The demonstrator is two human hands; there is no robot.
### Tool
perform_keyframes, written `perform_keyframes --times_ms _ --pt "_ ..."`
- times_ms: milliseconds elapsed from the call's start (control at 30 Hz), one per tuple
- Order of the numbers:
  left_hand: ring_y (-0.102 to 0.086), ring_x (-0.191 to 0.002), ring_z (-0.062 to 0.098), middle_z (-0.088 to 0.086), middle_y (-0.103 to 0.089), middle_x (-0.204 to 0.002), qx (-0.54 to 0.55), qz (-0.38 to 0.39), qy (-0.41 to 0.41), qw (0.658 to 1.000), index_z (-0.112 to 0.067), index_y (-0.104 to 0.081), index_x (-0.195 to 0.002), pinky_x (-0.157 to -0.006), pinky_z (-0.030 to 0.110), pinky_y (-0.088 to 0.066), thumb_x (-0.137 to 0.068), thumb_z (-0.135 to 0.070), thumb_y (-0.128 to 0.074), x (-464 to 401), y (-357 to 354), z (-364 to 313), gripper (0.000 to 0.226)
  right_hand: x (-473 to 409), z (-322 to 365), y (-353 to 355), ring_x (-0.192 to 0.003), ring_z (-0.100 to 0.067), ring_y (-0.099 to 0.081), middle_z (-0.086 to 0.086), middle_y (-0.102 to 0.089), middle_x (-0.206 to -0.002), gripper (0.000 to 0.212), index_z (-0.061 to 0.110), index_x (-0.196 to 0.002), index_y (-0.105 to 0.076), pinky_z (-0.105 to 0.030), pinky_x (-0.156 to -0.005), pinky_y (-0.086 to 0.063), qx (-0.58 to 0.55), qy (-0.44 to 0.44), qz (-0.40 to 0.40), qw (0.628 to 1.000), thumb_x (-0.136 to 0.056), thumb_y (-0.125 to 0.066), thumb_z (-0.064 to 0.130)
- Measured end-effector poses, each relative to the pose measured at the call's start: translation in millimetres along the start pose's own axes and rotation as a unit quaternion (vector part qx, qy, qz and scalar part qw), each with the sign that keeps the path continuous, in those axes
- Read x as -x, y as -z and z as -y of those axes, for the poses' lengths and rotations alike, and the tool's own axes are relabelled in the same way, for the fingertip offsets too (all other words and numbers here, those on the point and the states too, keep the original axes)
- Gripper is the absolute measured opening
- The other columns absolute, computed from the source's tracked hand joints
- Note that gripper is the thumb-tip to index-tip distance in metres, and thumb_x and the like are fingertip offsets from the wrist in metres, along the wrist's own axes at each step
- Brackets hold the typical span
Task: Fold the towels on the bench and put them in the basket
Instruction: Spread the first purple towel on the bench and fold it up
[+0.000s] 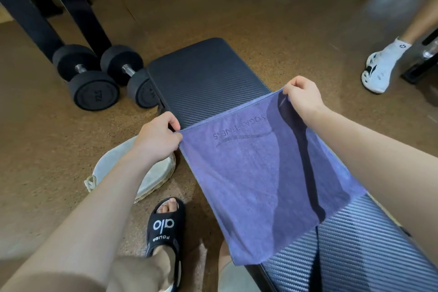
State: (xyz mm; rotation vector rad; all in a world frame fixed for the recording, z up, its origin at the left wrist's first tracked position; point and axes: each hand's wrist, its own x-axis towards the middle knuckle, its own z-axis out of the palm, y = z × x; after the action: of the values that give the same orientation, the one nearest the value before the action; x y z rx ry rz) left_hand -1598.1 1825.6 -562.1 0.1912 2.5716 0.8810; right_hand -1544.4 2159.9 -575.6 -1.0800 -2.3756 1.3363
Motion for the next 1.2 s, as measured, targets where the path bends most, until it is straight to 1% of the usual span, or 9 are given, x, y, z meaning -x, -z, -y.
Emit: perform_keyframes --times_ms 100,200,267,333,533,633,733,1000,1200 --pt "-0.059 -0.064 0.014 0.002 -0.071 -0.067 0.009 0.001 -0.005 1.0 -0.016 -0.062 -0.085 -0.055 0.026 -0.039 -0.086 -0.007 -0.057 1 3 -3 0.011 3 1 -2 -0.081 -0.014 -0.052 0.004 -0.062 -0.088 0.011 0.016 -0.088 -0.059 -0.028 -0.069 -0.04 0.018 0.039 -0.027 0.999 -0.091 -0.049 0.02" --pt "-0.058 -0.064 0.015 0.002 -0.069 -0.067 0.033 0.003 0.013 0.999 -0.013 -0.062 -0.085 -0.058 0.028 -0.044 -0.086 -0.006 -0.058 0 2 -1 0.009 2 0 -6 -0.083 -0.016 -0.051 0.004 -0.06 -0.089 0.009 0.019 -0.091 -0.057 -0.03 -0.073 -0.039 0.034 0.012 0.004 0.999 -0.093 -0.049 0.021" --pt "-0.062 -0.071 0.02 0.004 -0.067 -0.071 0.069 0.009 0.035 0.997 -0.012 -0.062 -0.084 -0.072 0.038 -0.058 -0.086 -0.006 -0.057 -2 -1 3 0.008 0 0 -6 -0.079 -0.017 -0.052 0.004 -0.062 -0.085 0.005 0.022 -0.087 -0.057 -0.03 -0.072 -0.04 0.045 -0.007 0.035 0.998 -0.088 -0.051 0.022" --pt "-0.064 -0.074 0.021 0.004 -0.067 -0.077 0.105 0.016 0.047 0.993 -0.012 -0.064 -0.083 -0.083 0.045 -0.061 -0.085 -0.007 -0.056 -2 -1 4 0.009 -2 0 -5 -0.075 -0.015 -0.054 0.005 -0.065 -0.081 0.004 0.023 -0.083 -0.059 -0.029 -0.068 -0.041 0.05 -0.007 0.052 0.997 -0.083 -0.055 0.022" --pt "-0.06 -0.071 0.02 0.015 -0.071 -0.083 0.059 0.052 -0.004 0.997 -0.011 -0.068 -0.082 -0.082 0.042 -0.057 -0.087 -0.013 -0.062 1 4 -1 0.008 -1 4 2 -0.072 -0.011 -0.056 0.005 -0.067 -0.07 0.008 0.009 -0.082 -0.064 -0.028 -0.066 -0.043 0.053 0.044 0.038 0.997 -0.078 -0.06 0.015" --pt "-0.057 -0.07 0.018 0.005 -0.062 -0.073 0.109 0.076 -0.024 0.991 -0.005 -0.06 -0.078 -0.075 0.035 -0.051 -0.085 -0.011 -0.058 3 14 -5 0.01 3 9 8 -0.065 -0.012 -0.047 0.007 -0.055 -0.061 0.006 0.009 -0.074 -0.057 -0.029 -0.061 -0.037 -0.002 0.059 0.004 0.998 -0.075 -0.057 0.015" --pt "-0.056 -0.071 0.015 0.001 -0.058 -0.072 0.199 0.077 -0.011 0.977 -0.01 -0.06 -0.076 -0.073 0.032 -0.052 -0.087 -0.008 -0.056 1 20 -5 0.012 1 14 9 -0.064 -0.011 -0.042 0.006 -0.049 -0.066 0.005 0.013 -0.074 -0.057 -0.028 -0.059 -0.033 -0.013 0.068 -0.007 0.998 -0.076 -0.058 0.017" --pt "-0.062 -0.073 0.019 0.005 -0.066 -0.08 0.14 0.008 0.026 0.99 -0.003 -0.066 -0.087 -0.08 0.044 -0.06 -0.086 -0.01 -0.06 -15 -3 11 0.01 -16 9 -12 -0.082 -0.018 -0.057 0.0 -0.066 -0.086 0.005 0.019 -0.084 -0.061 -0.029 -0.071 -0.044 0.078 0.009 0.025 0.997 -0.087 -0.057 0.021" --pt "-0.059 -0.079 0.017 0.009 -0.066 -0.09 0.155 0.015 0.037 0.987 -0.006 -0.063 -0.094 -0.082 0.043 -0.059 -0.089 -0.018 -0.063 -14 -6 12 0.013 -17 4 -13 -0.081 -0.02 -0.054 0.002 -0.062 -0.082 0.011 0.016 -0.089 -0.064 -0.029 -0.071 -0.04 0.095 -0.015 0.033 0.995 -0.088 -0.057 0.024"
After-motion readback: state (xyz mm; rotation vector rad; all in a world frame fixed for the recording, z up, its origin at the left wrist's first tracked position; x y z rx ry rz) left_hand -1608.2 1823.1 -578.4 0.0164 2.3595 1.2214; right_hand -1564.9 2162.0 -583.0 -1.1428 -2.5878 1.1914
